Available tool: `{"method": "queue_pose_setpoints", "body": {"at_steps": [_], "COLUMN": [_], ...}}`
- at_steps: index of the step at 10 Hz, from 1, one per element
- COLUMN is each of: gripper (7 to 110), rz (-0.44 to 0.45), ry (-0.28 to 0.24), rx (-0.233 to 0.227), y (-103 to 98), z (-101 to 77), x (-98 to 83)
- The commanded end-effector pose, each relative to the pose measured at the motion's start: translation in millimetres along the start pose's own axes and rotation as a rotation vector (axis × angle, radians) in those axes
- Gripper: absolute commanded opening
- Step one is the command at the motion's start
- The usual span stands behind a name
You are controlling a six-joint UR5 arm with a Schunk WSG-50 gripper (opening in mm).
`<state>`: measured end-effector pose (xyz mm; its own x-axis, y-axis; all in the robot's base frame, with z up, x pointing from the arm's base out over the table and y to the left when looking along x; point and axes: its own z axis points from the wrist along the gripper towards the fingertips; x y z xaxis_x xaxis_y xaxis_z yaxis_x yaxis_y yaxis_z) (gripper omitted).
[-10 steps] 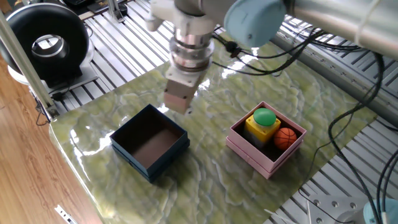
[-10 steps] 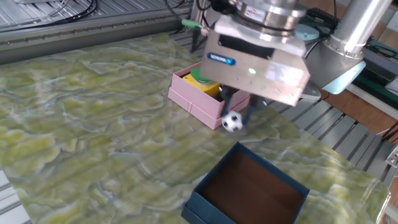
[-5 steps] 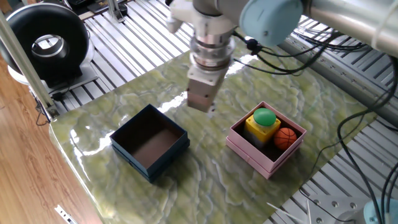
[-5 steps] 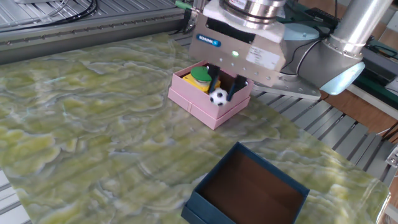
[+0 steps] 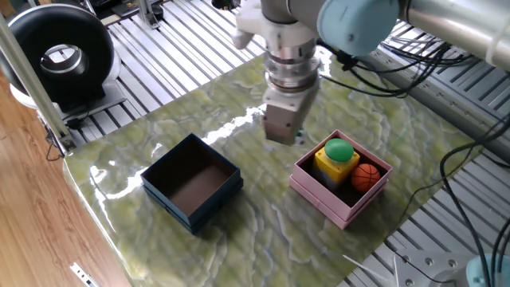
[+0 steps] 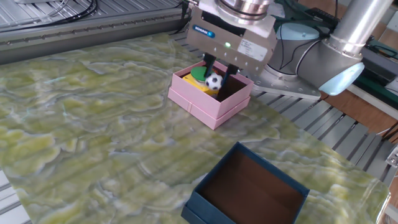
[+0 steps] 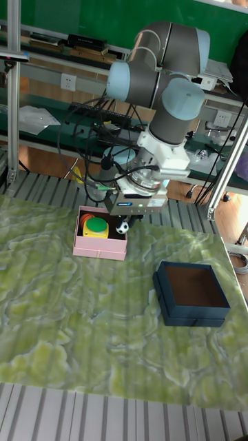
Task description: Move an object from one box to another
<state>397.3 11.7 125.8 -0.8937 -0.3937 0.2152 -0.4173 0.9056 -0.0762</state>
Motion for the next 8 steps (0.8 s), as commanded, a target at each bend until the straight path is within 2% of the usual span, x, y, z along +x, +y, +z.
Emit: {"method": "queue_pose_setpoints", "body": {"at_steps": [1, 3, 4, 5, 6, 8], "gripper": [7, 7, 7, 7, 7, 7], "rz": [-0.079, -0.137, -0.156, -0.159, -0.16, -0.177], "ry": [0.169, 0.264, 0.303, 0.332, 0.345, 0.389], "rx": [-0.064, -0.145, -0.165, -0.136, -0.129, -0.176], "y": [5.2, 21.1, 25.2, 18.6, 17.1, 25.0], "z": [-4.9, -13.1, -16.8, -17.3, -17.9, -29.6], "x": [53.4, 78.8, 87.3, 92.3, 94.8, 100.0]}}
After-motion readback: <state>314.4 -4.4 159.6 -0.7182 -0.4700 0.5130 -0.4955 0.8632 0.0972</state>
